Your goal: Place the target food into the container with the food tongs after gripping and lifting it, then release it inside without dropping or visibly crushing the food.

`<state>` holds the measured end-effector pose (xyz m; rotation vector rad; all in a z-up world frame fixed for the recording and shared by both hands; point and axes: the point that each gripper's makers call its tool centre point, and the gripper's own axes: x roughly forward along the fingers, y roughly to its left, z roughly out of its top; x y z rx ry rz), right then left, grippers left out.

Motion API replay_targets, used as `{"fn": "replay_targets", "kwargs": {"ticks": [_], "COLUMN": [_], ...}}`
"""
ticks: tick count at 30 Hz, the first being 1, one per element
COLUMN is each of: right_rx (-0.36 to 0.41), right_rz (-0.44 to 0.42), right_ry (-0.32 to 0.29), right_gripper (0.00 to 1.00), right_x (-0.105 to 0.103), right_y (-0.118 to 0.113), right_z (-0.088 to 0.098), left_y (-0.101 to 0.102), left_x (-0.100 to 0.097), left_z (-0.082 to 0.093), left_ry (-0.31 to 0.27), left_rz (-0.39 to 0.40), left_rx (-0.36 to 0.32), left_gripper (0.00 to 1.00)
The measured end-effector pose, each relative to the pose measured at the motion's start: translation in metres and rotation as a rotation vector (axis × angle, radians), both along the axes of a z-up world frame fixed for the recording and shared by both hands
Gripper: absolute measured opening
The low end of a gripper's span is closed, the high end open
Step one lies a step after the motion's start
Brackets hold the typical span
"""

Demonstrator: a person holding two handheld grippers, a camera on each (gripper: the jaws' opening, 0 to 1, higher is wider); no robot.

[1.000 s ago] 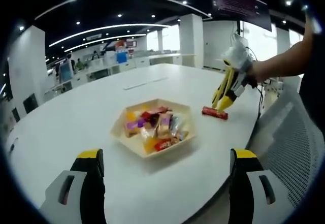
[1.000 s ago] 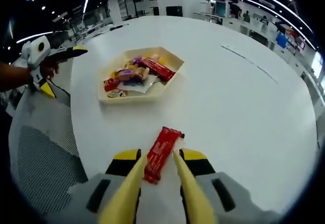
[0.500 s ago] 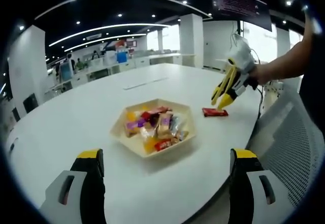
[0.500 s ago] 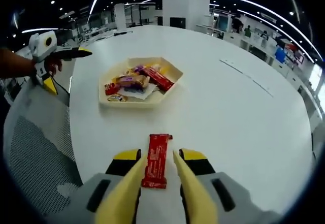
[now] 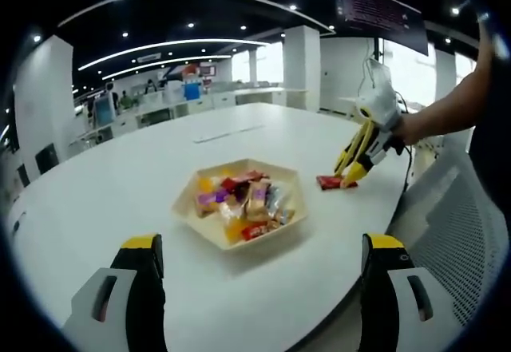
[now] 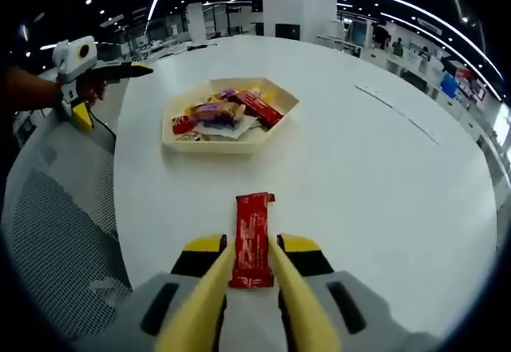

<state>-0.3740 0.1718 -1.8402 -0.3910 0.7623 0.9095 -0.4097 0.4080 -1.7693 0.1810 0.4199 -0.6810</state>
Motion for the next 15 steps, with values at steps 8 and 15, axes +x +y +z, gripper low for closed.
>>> {"fn": "replay_targets", "kwargs": {"ticks": [8,15], "right_rx": [-0.004,0.001], "right_rz": [0.009,0.031], "right_ry": [0.005,0.015], "right_gripper": [0.23,0.23], "right_x": [0.0004,-0.0010], "right_y": [-0.0012,-0.0005], "right_z": [-0.0004,0.0029], "left_y": [-0.0025,-0.0030], "left_x": [-0.0009,-0.0013], "left_z": [0.0041,0.0021], "left_ry": [-0.003,0.002], "left_rz": [-0.004,-0.010], "left_rx": [-0.026,-0.021], "left_gripper": [0.99,0.99]}}
